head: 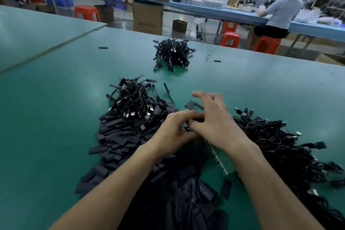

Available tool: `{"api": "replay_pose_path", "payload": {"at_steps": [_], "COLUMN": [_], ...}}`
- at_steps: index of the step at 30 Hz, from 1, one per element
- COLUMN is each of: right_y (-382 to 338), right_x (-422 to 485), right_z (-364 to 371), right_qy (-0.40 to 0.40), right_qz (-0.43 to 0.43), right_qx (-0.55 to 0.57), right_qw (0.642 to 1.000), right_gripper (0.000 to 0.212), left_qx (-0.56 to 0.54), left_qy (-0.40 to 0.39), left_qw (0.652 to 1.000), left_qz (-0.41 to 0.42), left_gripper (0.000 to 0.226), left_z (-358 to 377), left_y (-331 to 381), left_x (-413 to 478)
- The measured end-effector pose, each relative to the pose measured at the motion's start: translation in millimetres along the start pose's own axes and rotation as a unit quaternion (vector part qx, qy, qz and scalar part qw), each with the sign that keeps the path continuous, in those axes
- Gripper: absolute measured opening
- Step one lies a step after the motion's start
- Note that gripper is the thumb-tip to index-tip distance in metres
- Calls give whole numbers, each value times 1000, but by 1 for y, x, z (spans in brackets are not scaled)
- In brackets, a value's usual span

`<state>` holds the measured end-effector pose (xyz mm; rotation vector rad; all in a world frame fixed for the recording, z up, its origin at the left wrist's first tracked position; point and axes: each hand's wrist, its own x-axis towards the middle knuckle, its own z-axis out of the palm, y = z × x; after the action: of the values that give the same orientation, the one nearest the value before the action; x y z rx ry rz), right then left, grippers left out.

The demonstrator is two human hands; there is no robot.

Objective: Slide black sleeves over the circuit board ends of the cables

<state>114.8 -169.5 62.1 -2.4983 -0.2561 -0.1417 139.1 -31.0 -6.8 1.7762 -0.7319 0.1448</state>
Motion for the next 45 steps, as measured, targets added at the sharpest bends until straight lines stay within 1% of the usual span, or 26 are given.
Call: {"api": "replay_pose_path", "payload": {"at_steps": [1, 3, 5, 6, 8, 9, 11, 13, 16, 18, 20, 22, 24, 25, 27, 29, 31, 34, 38, 41, 43, 45], "right_y": [0, -2, -6, -8, -13, -14, -20, -27, -39, -46, -49, -48, -45, -45, -47, -45, -39, -23, -1, 13, 20, 24], "right_x": [-3, -9, -19, -22, -24, -23, -19, -13, -3, 3, 7, 6, 3, 2, 1, 3, 6, 13, 19, 21, 21, 23], "right_z": [-1, -4, -11, -16, -26, -29, -36, -42, -48, -47, -44, -41, -34, -29, -17, -9, -9, -9, -10, -8, -4, -3], "right_qy": [-11, -30, -38, -38, -10, 19, 72, 118, 192, 202, 156, 83, 26, 12, -3, -14, -16, -32, -56, -35, -19, -29], "right_qz": [23, 68, 98, 101, 84, 69, 42, 14, -44, -70, -43, 19, 77, 90, 80, 44, 31, 8, -12, -19, -21, -14], "right_qx": [-32, -128, -171, -176, -187, -180, -149, -122, -153, -164, -172, -207, -251, -277, -305, -263, -187, -90, 19, 50, 68, 81], "right_qw": [999, 989, 980, 978, 979, 981, 985, 985, 968, 963, 972, 975, 964, 956, 949, 964, 982, 995, 998, 998, 997, 996], "right_gripper": [66, 61, 59, 50, 30, 25, 23, 22, 23, 23, 20, 17, 18, 19, 21, 21, 17, 18, 21, 15, 6, 5], "left_qx": [55, 126, 138, 139, 139, 130, 102, 106, 110, 105, 120, 134, 123, 100, 58, 28, -36, -138, -229, -267, -261, -250], "left_qy": [0, 22, 59, 82, 129, 150, 192, 227, 266, 280, 267, 221, 166, 144, 127, 132, 127, 80, 26, 21, 16, 13], "left_qw": [998, 992, 988, 987, 981, 980, 976, 968, 958, 954, 956, 965, 975, 980, 984, 983, 981, 972, 953, 942, 944, 948], "left_qz": [17, 9, -22, -30, -31, -31, -31, -21, 12, 22, -3, -53, -81, -94, -111, -121, -144, -175, -194, -203, -199, -198], "left_gripper": [32, 27, 26, 23, 11, 6, 8, 11, 11, 14, 16, 16, 16, 17, 17, 24, 27, 24, 18, 18, 21, 22], "left_z": [-1, -5, -11, -15, -19, -20, -23, -29, -40, -48, -53, -53, -46, -41, -32, -30, -35, -45, -48, -45, -41, -38], "left_y": [-1, 0, 0, -1, 2, 6, 17, 29, 44, 47, 43, 34, 23, 18, 12, 7, 2, 0, -5, -10, -10, -10], "left_x": [1, 2, 4, 5, 9, 13, 21, 28, 33, 32, 29, 23, 16, 14, 11, 13, 16, 17, 16, 17, 18, 19]}}
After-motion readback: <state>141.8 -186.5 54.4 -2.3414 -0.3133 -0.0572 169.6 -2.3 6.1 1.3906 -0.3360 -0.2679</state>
